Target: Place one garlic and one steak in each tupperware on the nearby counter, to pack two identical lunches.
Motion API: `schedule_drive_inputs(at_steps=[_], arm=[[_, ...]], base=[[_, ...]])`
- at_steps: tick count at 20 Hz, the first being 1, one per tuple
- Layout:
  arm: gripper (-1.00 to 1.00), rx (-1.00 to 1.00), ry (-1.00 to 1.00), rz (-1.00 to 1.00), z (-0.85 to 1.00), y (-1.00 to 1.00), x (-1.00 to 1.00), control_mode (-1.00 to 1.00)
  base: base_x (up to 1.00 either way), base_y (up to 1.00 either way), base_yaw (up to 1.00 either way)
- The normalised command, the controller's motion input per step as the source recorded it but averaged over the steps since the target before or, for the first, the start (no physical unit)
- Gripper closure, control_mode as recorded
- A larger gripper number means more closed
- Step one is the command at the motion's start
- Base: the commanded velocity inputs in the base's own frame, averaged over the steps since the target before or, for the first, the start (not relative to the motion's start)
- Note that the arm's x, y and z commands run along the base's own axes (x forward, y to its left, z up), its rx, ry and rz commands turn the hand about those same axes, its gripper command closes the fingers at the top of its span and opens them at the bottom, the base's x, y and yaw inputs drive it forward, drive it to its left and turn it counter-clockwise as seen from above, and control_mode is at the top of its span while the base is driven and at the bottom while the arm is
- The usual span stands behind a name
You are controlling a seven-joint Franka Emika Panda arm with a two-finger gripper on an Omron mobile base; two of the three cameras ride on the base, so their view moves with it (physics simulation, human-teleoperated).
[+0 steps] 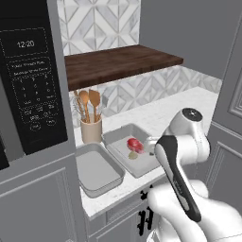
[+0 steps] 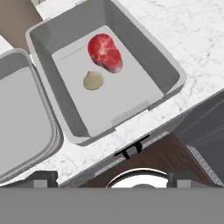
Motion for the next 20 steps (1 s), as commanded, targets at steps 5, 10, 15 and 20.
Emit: schedule_drive_inputs(at_steps=[5, 10, 15, 20], arm=[[-1.0, 0.0, -0.11, -0.02, 0.55, -0.14, -0.9, -1.0], [-1.0, -0.02, -0.05, 0.0, 0.03, 0.0, -0.4, 1.0], [-1.0, 0.0, 0.0, 0.0, 0.0, 0.0, 0.0, 1.0], [-1.0, 0.0, 0.0, 0.0, 0.0, 0.0, 0.0, 1.0]], base=[[0.0, 0.0, 0.0], [-0.6, 0.0, -0.01], [-1.0, 0.0, -0.04], [-1.0, 0.28, -0.09]])
